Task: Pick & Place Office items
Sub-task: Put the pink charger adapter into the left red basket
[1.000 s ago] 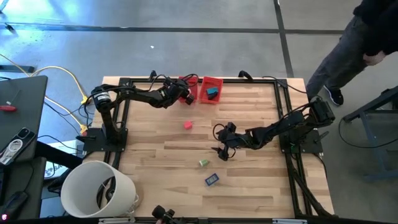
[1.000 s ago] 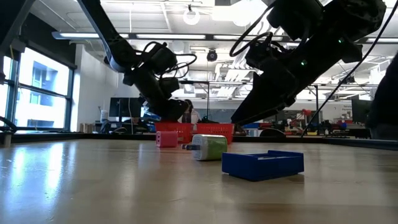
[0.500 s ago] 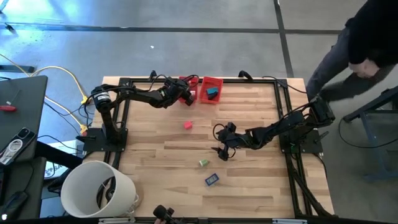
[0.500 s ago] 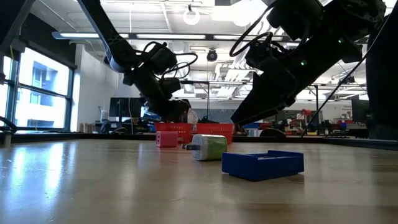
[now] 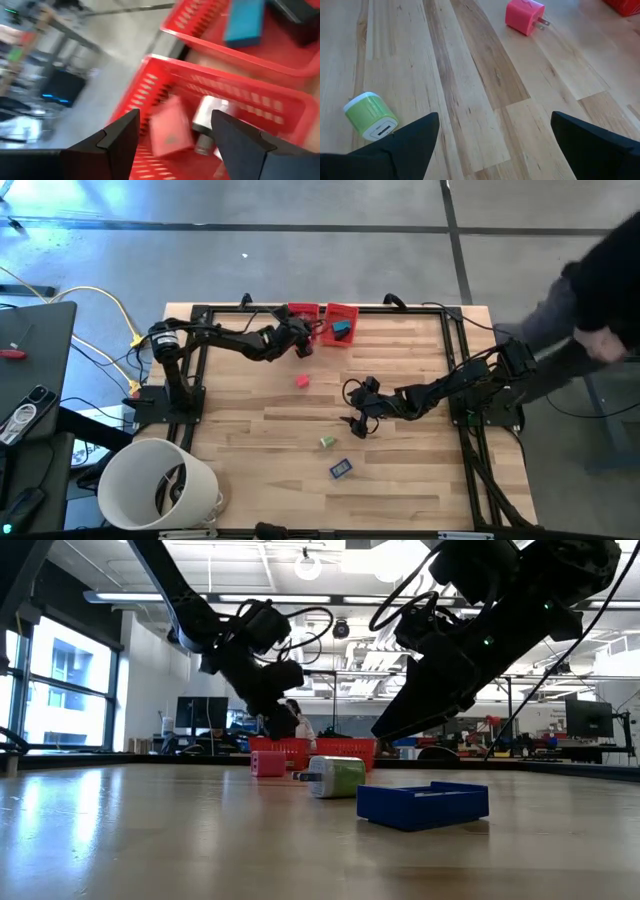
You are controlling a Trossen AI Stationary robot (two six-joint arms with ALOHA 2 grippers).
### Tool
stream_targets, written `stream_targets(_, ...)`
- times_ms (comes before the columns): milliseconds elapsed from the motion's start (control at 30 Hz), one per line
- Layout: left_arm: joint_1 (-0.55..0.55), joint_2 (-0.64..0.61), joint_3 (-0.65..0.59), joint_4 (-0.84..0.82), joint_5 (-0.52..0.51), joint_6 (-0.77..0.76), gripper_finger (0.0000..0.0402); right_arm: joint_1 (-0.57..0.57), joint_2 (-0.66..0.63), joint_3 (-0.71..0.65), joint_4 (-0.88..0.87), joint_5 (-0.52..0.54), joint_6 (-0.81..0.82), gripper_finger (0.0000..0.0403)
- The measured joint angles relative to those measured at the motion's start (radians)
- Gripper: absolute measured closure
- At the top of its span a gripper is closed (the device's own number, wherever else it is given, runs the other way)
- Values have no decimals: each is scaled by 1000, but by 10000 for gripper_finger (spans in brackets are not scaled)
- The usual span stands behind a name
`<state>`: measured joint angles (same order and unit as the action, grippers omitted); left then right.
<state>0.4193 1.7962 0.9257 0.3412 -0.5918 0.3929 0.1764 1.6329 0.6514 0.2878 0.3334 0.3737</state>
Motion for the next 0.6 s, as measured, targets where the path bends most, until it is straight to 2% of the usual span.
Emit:
stream_targets(133, -42, 0, 0, 76, -163, 56, 164, 0, 0, 0, 0, 0, 0, 30)
stream_targets(200, -64, -2, 0, 112, -210, 87, 165, 0, 0, 0, -1, 0, 0, 30)
stream_targets(600, -223, -18, 0, 121, -180, 233, 166, 0, 0, 0, -8, 0, 0, 30)
